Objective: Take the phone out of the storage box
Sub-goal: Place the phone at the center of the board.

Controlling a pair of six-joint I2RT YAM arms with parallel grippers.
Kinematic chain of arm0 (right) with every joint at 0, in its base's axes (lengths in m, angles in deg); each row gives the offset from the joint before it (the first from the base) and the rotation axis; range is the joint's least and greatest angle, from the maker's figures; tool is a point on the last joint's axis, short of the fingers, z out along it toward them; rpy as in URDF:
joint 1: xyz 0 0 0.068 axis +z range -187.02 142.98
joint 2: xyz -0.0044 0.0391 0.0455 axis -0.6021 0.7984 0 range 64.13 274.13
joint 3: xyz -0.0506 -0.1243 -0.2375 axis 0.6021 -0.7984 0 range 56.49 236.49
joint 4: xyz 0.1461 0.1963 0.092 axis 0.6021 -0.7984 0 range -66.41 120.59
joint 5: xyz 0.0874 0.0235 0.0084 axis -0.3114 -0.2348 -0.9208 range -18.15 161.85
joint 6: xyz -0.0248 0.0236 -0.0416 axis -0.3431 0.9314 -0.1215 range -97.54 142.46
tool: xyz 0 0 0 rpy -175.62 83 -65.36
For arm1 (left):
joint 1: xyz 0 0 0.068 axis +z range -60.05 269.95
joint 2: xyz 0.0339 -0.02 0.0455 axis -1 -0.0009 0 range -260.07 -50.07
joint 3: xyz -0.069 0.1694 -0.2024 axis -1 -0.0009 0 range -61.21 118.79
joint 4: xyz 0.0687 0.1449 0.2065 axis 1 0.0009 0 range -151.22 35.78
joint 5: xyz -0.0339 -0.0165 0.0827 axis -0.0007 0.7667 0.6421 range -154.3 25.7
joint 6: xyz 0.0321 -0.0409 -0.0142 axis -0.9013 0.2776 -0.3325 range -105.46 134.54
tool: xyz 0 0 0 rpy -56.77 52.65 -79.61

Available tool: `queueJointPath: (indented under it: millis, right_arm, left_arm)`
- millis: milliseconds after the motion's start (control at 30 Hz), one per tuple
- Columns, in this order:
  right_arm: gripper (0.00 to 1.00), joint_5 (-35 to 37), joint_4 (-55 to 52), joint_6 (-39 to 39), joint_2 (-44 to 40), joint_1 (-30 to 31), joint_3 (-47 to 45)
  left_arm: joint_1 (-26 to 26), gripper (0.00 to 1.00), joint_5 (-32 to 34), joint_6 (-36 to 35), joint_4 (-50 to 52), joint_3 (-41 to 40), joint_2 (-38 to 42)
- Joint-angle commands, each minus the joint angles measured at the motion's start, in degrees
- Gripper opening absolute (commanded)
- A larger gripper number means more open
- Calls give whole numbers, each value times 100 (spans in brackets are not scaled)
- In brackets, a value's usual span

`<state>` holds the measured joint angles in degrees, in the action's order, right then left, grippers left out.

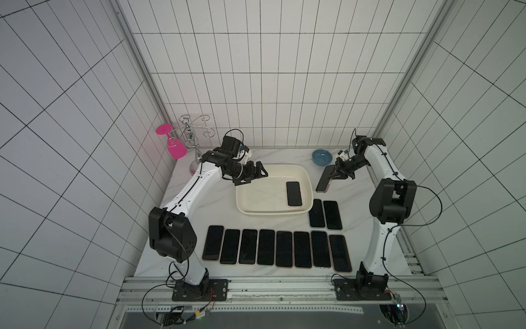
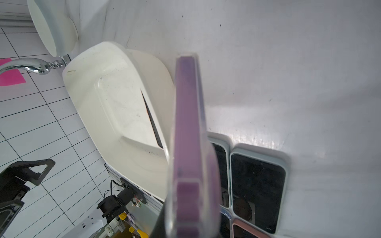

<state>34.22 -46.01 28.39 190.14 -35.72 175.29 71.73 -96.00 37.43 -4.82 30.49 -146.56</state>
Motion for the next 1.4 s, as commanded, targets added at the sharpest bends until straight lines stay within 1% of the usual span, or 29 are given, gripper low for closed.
queueJointPath:
  millis: [0, 100, 200, 500, 667, 733, 900, 1067, 1233, 1367]
  right_arm:
    - [5, -127, -469, -254, 397, -72, 719]
    - [5, -208, -576, -321, 797, -80, 1111]
    - [5, -371, -602, -365, 1101, -79, 1291]
    - [5, -704, -628, -443, 1656, -78, 1480]
    - [8, -638, -650, -481, 1783, -74, 1402]
    - [13, -566, -654, -487, 1810, -77, 1359]
    - [31, -395, -637, -394, 1939, -91, 1450]
    - [39, -343, -552, -306, 2020, -129, 1457]
    - [46, -143, -423, -150, 2059, -216, 1504]
    - [55, -155, -302, -32, 2106, -253, 1772]
  left_arm:
    - [13, 97, 28, -35, -221, -88, 121]
    - [26, 97, 74, 52, -282, -147, 73]
    - [20, 96, 99, 131, -352, -234, 58]
    - [20, 95, 244, 218, -407, -389, 49]
    - [20, 94, 285, 255, -446, -468, 45]
    - [20, 94, 288, 252, -448, -511, 55]
    - [20, 94, 284, 249, -477, -626, 62]
    - [20, 93, 261, 248, -511, -731, 77]
    - [20, 93, 295, 261, -535, -806, 93]
    - [20, 93, 338, 266, -534, -802, 67]
